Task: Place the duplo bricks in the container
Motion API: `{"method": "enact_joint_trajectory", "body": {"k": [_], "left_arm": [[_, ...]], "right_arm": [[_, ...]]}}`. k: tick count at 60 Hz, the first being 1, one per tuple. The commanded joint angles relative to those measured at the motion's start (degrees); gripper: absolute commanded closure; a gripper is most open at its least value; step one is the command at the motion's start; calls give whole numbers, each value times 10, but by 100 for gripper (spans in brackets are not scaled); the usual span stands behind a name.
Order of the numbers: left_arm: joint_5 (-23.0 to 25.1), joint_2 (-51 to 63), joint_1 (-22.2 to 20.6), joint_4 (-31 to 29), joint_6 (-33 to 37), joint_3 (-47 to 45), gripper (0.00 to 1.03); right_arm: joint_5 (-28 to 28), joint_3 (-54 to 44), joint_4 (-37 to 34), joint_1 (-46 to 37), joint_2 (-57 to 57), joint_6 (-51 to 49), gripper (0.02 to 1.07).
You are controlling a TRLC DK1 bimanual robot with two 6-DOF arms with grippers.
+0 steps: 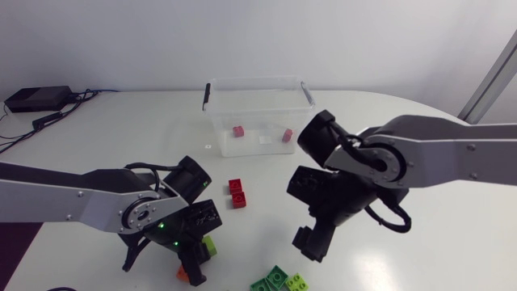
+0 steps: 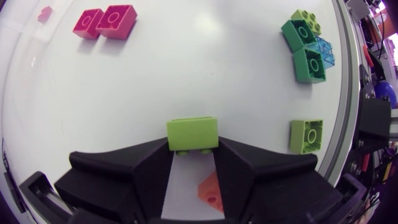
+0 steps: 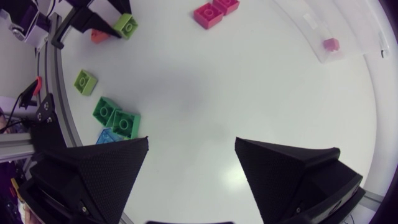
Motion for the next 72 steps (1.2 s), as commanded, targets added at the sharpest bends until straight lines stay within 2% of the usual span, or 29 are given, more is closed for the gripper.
{"method": "enact_joint_trajectory", "body": {"k": [1,22,47,72], "left_arm": [[3,-14,1,1,-10,15,77],[3,-94,23,-22,-17,51,77],[20,-172,129,-76,-16,181,77],[22,-171,143,-78,-21,219,77]], "right_arm": [[-2,-25,8,19,0,6,7],[-3,-48,15,79,2,27,7],[-1,-29,37,146,76,47,7],[19,16,20,156,126,45,8]]}}
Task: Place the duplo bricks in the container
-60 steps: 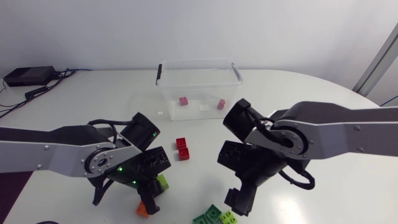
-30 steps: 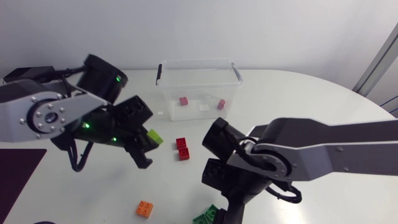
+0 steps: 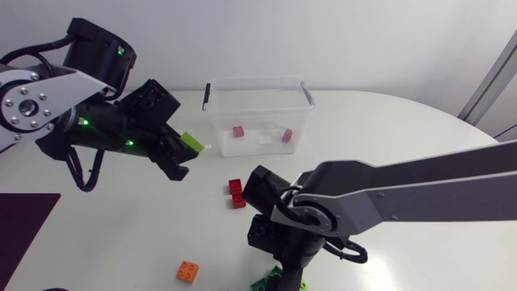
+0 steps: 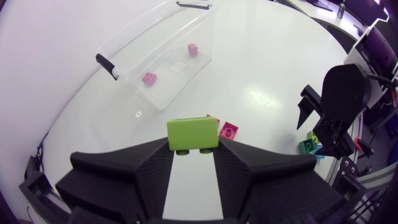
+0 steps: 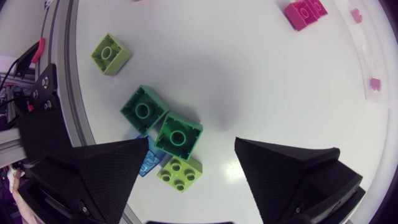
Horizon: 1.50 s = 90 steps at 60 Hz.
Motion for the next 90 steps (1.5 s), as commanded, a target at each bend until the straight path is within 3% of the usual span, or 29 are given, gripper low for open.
{"method": "enact_joint_trajectory", "body": {"k": [1,14,33,56,76,81,84,88,90], "left_arm": [[5,-3,7,-2,-10,30,77],[5,3,19,2,-12,62,77],[4,45,21,56,-38,117,76],[3,173,13,111,-59,209,75],[-14,355,9,130,-83,347,73],[-27,405,13,133,-89,390,70],[-34,427,16,138,-90,410,62],[-36,452,23,137,-95,437,48],[-37,469,25,133,-96,455,32]], "right_arm": [[7,14,-9,5,19,10,8],[7,29,-38,8,37,9,16],[11,33,-40,14,73,20,65],[34,29,-44,-4,16,26,69],[39,79,-85,-77,-75,21,69],[39,104,-89,-96,-80,20,69],[39,120,-90,-103,-80,20,69],[39,139,-93,-108,-79,20,69],[39,155,-96,-112,-75,20,69]]}}
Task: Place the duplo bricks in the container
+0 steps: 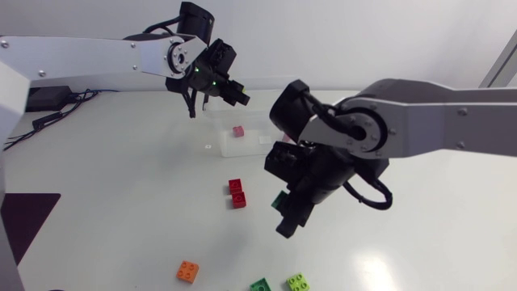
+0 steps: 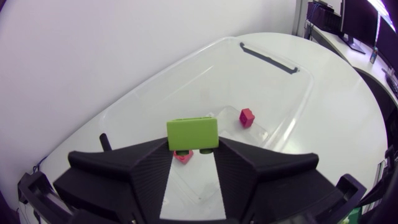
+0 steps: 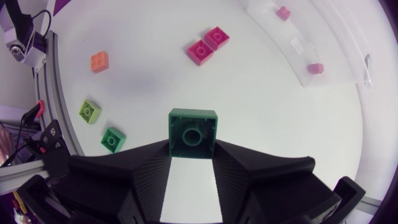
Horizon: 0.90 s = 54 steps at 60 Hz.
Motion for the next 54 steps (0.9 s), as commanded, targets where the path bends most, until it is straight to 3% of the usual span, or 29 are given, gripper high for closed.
{"method": "enact_joint_trajectory", "body": {"k": [1,4,13,28,46,54], "left_arm": [[-7,39,11,-1,-16,51,25],[-7,41,12,-5,-17,55,14],[-8,-13,12,-6,-18,8,6],[-8,-191,13,2,-3,-148,6],[-23,-370,-17,-107,46,-370,7],[-23,-406,-30,-126,68,-459,8]], "right_arm": [[3,41,-15,-10,-1,7,69],[3,66,-15,-21,7,7,69],[1,136,-16,-54,33,6,69],[-2,247,-10,-105,98,6,69],[-3,356,14,-147,183,15,69],[-2,394,21,-157,213,17,69]]}}
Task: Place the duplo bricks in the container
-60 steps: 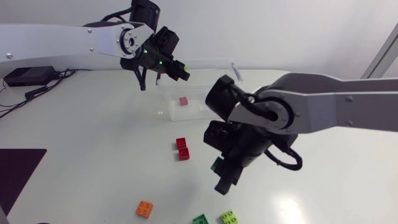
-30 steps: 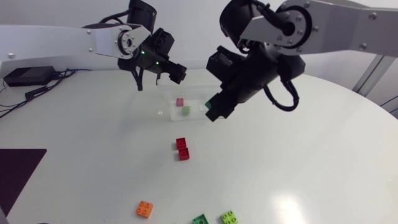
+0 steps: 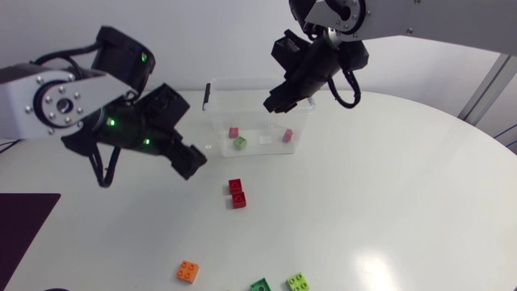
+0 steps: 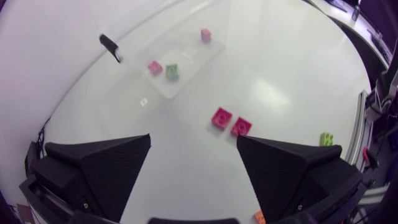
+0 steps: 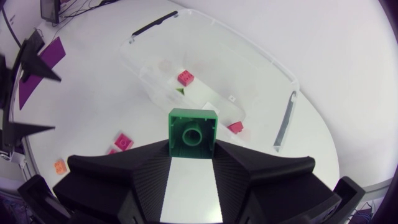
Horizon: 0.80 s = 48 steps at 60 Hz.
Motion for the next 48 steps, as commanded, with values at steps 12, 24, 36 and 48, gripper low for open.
{"method": "enact_joint_trajectory", "body": {"k": [12,24,36,48], "left_arm": [[-4,-39,-15,-21,28,-135,9],[-3,-41,-40,-30,34,-184,9],[0,-46,-61,-62,41,-208,9],[14,-30,-97,-99,18,-216,9]], "right_arm": [[4,71,23,-26,68,21,69],[22,101,48,-40,109,22,68],[28,123,44,-45,121,20,5],[28,86,25,-40,60,19,6]]}}
